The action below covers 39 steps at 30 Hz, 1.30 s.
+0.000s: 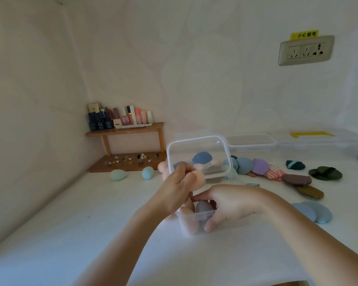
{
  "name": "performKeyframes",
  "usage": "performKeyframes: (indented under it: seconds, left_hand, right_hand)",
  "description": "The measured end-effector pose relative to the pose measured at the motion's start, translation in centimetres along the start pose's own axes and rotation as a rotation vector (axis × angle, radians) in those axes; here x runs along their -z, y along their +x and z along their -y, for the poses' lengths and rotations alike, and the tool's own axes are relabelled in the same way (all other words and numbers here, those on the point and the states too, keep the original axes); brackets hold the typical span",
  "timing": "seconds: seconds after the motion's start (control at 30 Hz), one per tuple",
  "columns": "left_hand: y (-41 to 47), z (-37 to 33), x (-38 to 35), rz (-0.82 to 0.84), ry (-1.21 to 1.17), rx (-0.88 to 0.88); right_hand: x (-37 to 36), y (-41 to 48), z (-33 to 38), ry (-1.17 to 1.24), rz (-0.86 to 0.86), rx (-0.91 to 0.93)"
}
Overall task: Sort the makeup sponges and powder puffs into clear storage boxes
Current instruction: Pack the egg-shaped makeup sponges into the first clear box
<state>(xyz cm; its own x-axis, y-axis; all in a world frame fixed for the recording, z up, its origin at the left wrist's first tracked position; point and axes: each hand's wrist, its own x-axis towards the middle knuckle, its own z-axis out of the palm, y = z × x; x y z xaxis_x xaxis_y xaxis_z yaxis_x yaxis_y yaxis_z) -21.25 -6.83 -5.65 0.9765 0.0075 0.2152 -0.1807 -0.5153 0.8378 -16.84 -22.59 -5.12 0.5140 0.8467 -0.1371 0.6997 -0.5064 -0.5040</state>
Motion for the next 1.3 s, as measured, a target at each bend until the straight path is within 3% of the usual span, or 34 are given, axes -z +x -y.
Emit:
performKeyframes:
  seconds: [0.27,0.47,0.6,0.73,0.83,1.03,1.17,1.3]
  left_hand:
    - [-0.3,0.1,-0.1,0.079,0.465,-0.068]
    - [0.1,0.7,0.3,0.083,0.458,0.05]
    - [-0.3,0.0,0.6,0.131,0.553,0.007]
    - [-0.6,-0.4,0.9,0.283,0.662,-0.056]
    - [-0.6,-0.4,0.9,0.346,0.678,-0.05]
    - [0.1,0.1,1.0,0.254,0.615,0.002]
    - [-0.4,-0.1,2.2,0.236,0.505,0.019]
    - [-0.8,-0.3,5.0,-0.035,0.273,-0.016]
  right_hand:
    - [-0.1,-2.2,0.9,-0.053,-0.008,-0.119]
    - [-0.1,-2.2,0.1,0.114,-0.096,-0.136]
    - [-0.1,-2.1,-0.1,0.255,-0.149,-0.05]
    - [0.4,-2.2,-0.1,0.463,-0.134,-0.024]
    - [0.3,-1.9,0.0,0.355,-0.147,-0.093]
    - [0.1,-1.2,0.2,0.291,-0.221,-0.229]
    - [0.0,-0.9,0.2,0.269,-0.183,-0.207]
    - [0.0,-1.0,0.1,0.311,-0.162,-0.163]
